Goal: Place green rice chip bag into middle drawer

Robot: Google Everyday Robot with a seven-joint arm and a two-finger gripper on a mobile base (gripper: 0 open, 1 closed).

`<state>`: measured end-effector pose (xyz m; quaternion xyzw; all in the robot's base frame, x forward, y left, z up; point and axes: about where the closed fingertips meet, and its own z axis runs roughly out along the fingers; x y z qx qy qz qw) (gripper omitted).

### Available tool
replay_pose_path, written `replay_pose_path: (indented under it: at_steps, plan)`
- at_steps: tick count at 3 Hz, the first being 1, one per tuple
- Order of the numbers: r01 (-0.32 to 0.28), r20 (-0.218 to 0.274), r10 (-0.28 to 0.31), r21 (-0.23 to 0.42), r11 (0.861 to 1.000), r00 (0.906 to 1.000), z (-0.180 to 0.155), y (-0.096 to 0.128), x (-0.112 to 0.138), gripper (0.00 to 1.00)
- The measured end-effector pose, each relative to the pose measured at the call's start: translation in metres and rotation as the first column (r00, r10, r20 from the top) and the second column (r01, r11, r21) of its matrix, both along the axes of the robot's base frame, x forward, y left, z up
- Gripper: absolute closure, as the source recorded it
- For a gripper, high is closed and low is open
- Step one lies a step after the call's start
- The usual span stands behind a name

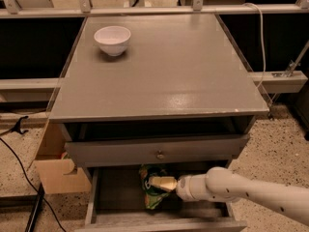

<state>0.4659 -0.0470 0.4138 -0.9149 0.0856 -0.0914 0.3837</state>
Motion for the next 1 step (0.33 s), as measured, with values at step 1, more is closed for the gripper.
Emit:
replay_pose_path:
  at_steps: [1]
  plan:
    - [0.0,0.0,0.0,0.0,1.0,1.0,0.0,0.0,0.0,0.0]
